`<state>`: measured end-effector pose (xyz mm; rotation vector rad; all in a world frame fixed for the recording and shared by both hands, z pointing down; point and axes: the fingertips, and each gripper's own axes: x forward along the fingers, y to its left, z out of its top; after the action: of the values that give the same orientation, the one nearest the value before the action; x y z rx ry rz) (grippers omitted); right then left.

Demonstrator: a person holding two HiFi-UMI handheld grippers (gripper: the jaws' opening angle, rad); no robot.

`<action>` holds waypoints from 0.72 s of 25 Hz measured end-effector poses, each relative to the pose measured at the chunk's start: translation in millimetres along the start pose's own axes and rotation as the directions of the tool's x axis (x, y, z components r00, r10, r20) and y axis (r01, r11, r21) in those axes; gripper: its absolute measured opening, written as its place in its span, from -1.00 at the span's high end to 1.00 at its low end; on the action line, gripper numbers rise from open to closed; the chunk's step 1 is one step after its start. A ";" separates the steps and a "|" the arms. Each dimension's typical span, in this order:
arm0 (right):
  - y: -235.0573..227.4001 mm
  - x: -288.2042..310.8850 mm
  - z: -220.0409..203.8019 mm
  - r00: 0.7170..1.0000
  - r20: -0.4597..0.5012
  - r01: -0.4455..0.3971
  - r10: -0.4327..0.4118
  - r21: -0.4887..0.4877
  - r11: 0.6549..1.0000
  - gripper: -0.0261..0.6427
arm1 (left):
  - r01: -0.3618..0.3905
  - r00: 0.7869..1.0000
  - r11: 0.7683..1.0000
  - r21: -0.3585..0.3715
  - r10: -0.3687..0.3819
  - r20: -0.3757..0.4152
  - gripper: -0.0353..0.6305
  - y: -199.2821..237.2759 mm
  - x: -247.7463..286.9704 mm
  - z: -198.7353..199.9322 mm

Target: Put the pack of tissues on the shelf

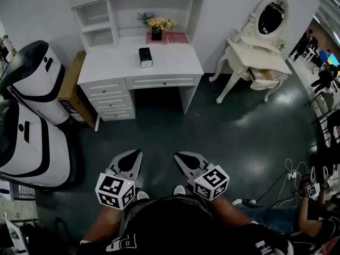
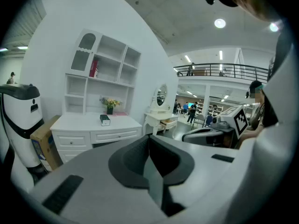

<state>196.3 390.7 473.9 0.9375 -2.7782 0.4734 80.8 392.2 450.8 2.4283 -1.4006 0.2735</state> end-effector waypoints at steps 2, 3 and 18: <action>1.4 -1.3 0.4 1.000 0.004 0.002 -0.002 -0.002 1.000 0.90 | 0.004 1.000 1.000 0.001 -0.004 0.002 0.85 -1.8 -1.7 -0.4; 2.0 -1.9 0.5 1.000 0.005 0.003 -0.003 -0.003 1.000 0.90 | 0.005 1.000 1.000 0.002 -0.005 0.003 0.85 -2.4 -2.3 -0.8; 15.3 10.4 5.5 0.998 0.025 0.053 -0.053 -0.002 0.999 0.89 | 0.013 1.000 1.000 -0.025 -0.013 0.006 0.85 13.1 -14.1 -3.5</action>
<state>178.5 394.4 467.8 1.0207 -2.7671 0.4530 62.3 398.8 451.9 2.4195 -1.3820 0.2443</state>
